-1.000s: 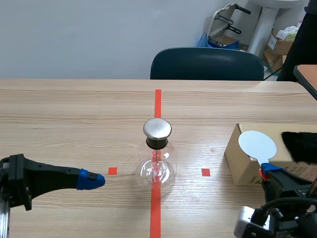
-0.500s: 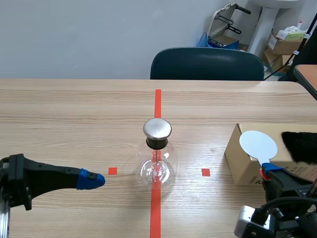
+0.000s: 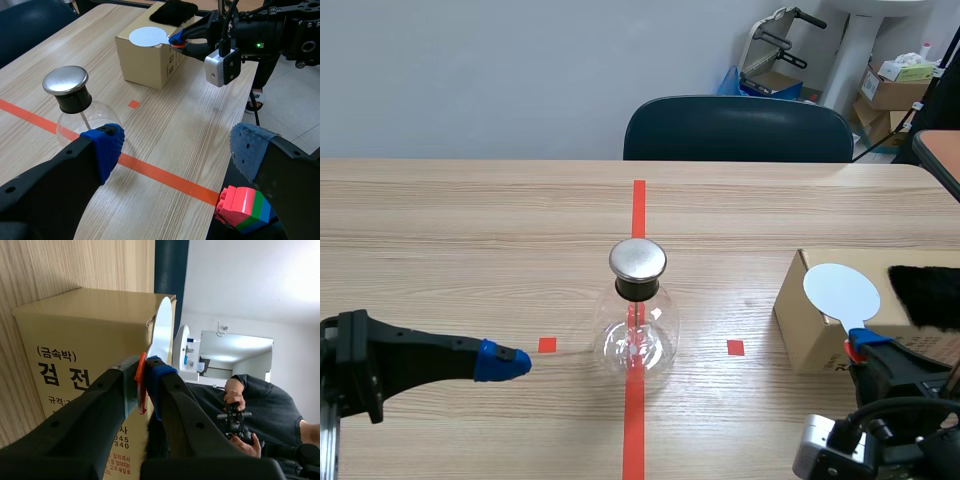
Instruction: Do the electroscope experiment
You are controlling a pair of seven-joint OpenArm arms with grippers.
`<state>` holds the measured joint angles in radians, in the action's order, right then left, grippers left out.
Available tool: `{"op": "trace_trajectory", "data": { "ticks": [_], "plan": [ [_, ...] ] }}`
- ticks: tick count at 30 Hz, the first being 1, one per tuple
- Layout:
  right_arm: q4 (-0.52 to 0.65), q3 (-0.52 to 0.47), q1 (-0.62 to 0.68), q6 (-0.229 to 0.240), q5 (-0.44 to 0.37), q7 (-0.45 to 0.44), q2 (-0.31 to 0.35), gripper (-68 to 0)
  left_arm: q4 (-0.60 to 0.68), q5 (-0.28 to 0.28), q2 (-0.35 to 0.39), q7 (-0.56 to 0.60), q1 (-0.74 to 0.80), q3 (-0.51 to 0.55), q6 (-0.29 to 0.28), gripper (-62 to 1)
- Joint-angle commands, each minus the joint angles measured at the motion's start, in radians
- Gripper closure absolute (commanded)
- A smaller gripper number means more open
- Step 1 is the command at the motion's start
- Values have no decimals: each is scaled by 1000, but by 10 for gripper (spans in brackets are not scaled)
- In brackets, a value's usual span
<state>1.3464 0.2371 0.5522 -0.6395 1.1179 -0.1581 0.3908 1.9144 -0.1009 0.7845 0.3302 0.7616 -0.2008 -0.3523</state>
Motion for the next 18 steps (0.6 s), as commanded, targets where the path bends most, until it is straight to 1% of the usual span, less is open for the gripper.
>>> {"op": "trace_trajectory", "data": {
  "ticks": [1,2,9,12,16,18],
  "plan": [
    [26,-10,-1,-21,-3,3,14,-9,11,-6,-5,13,0,-1,-1,-460],
    [37,-10,-1,-27,-3,3,14,-9,11,-6,-5,13,0,-1,-1,-460],
    [182,-6,-2,-26,0,50,14,-9,11,-6,-5,13,0,-1,-1,-460],
    [222,5,-10,-24,42,84,13,-9,11,-6,-5,11,0,-1,-1,-460],
    [224,58,-47,-24,99,163,-2,-11,11,-6,-5,10,0,-1,3,-460],
    [224,84,-65,-24,127,199,-16,-11,11,-6,-5,10,-1,-1,19,-460]
  ]
}}
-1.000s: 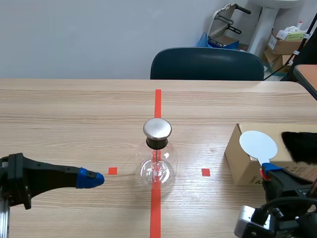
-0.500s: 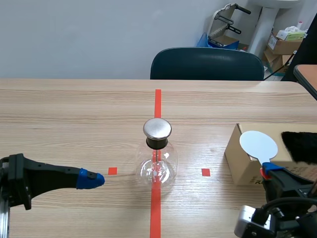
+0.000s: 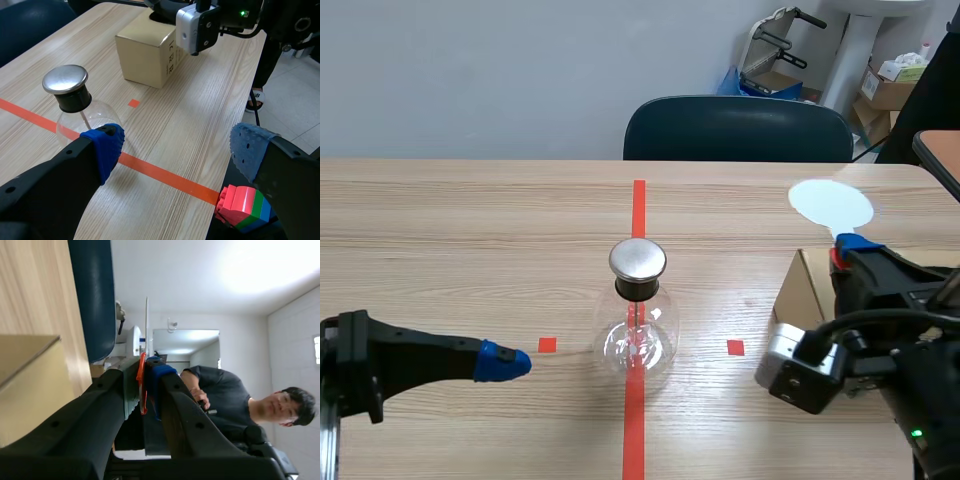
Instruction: Do the electroscope experiment
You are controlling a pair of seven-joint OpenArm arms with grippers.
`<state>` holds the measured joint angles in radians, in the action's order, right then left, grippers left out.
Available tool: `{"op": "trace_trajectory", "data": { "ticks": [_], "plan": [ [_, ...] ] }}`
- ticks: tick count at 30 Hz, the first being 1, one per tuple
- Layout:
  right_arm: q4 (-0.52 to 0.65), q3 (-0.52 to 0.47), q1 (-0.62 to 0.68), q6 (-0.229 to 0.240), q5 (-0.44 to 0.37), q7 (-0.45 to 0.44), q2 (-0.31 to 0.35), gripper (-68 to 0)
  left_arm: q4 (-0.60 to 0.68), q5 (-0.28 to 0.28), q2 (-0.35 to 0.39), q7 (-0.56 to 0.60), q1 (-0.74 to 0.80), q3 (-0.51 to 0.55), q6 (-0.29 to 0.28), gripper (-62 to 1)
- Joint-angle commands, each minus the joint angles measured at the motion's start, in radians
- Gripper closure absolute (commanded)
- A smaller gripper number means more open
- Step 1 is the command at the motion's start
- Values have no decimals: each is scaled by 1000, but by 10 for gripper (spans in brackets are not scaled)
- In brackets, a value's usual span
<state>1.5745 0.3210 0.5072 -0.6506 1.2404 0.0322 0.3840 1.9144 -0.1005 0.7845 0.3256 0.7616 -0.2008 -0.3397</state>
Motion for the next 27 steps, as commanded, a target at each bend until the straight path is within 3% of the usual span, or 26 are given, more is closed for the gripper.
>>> {"op": "trace_trajectory", "data": {
  "ticks": [1,7,9,12,16,20,27],
  "plan": [
    [-5,12,-26,-14,18,26,-16,-11,11,-7,-5,14,-1,-1,17,-460],
    [-5,101,-67,-7,70,111,-30,-11,1,-7,-5,13,-22,-1,46,-454],
    [-8,130,-76,-6,87,136,-30,-11,-14,-7,-5,8,-41,-2,46,-361],
    [-19,172,-89,-3,120,178,-30,-11,-44,-5,-5,-9,-79,-6,45,-157],
    [-32,220,-99,1,153,224,-30,-11,-95,41,-5,-16,-140,-45,39,-54],
    [-43,263,-109,20,174,267,-30,-11,-159,42,-22,-16,-223,-114,39,-40],
    [-58,309,-111,23,220,326,-41,-11,-325,42,-116,-16,-383,-205,39,-40]
  ]
}}
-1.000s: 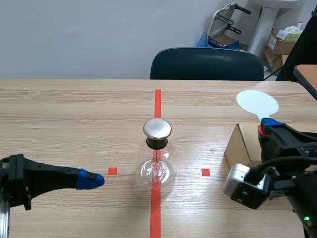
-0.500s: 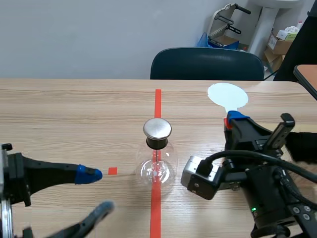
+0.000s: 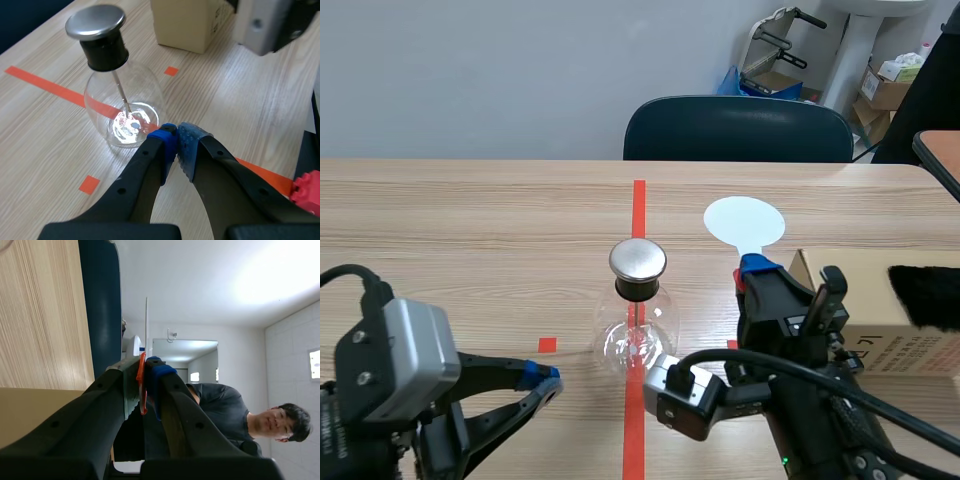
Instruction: Do the electroscope experiment
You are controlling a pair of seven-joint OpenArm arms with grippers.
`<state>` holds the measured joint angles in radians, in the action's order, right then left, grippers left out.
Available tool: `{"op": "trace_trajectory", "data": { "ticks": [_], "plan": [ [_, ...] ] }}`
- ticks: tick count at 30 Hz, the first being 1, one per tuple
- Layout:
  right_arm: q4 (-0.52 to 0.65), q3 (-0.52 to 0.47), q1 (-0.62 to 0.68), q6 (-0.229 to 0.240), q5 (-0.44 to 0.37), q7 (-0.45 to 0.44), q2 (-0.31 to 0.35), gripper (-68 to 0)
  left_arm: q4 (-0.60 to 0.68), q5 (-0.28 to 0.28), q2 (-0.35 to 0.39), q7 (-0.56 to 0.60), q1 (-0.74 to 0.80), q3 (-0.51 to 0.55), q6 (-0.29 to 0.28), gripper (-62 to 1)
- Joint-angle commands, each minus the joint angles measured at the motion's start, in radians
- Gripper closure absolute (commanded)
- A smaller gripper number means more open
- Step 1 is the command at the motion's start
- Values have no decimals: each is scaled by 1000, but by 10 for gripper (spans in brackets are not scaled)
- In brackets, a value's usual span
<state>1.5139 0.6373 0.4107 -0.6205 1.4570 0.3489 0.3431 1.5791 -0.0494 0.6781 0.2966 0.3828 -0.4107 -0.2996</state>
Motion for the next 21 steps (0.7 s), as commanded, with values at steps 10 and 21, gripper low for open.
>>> {"op": "trace_trajectory", "data": {
  "ticks": [10,21],
  "plan": [
    [-4,-8,-14,-8,4,66,-5,-11,-177,-10,-94,21,-154,-62,-2,-40],
    [-4,-8,-14,-16,4,102,-5,-11,-332,-10,-161,21,-288,-122,2,-39]
  ]
}}
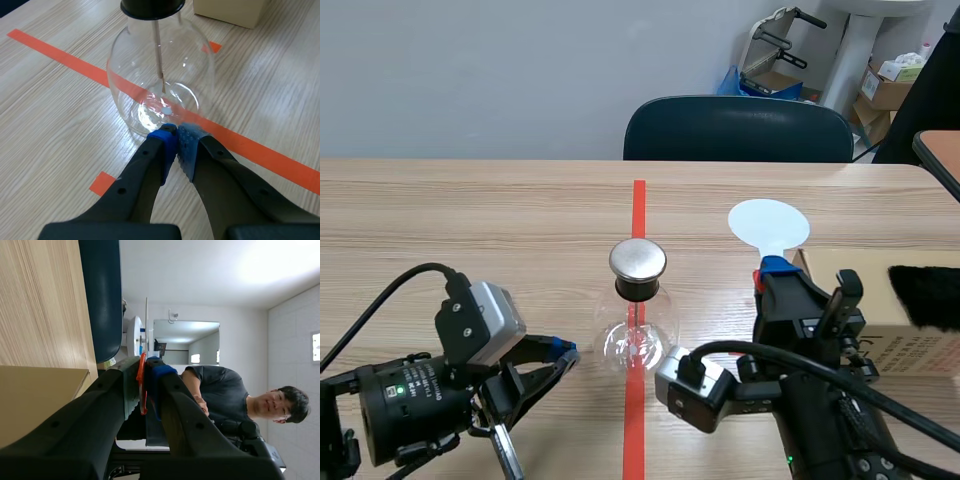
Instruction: Do the electroscope experiment
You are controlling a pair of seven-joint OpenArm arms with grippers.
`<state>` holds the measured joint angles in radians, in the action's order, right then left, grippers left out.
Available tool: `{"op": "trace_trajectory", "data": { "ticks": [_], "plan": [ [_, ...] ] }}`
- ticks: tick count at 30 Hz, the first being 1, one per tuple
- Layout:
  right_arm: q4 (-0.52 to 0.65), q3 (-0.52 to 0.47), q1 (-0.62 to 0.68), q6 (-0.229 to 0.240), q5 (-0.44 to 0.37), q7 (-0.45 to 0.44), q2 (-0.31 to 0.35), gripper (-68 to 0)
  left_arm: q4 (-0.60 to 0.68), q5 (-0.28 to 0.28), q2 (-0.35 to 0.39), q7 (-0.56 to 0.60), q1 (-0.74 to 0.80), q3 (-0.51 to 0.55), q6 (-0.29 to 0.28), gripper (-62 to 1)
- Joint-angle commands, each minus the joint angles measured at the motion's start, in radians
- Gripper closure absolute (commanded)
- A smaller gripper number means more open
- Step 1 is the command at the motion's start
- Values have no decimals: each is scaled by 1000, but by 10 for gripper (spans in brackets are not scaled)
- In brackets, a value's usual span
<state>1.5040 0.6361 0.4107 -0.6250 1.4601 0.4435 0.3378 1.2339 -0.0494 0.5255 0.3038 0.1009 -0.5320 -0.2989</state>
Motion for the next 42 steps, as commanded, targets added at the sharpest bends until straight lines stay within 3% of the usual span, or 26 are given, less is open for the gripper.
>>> {"op": "trace_trajectory", "data": {
  "ticks": [1,15,42],
  "plan": [
    [6,-6,-14,-12,1,7,0,-11,-1,-10,-15,14,-18,-5,1,-39],
    [6,-8,-14,-15,1,7,0,-11,-156,-10,-78,22,-111,-42,35,-39],
    [6,-8,-14,-34,1,23,0,-11,-160,-10,-79,24,-118,-41,46,-40]
  ]
}}
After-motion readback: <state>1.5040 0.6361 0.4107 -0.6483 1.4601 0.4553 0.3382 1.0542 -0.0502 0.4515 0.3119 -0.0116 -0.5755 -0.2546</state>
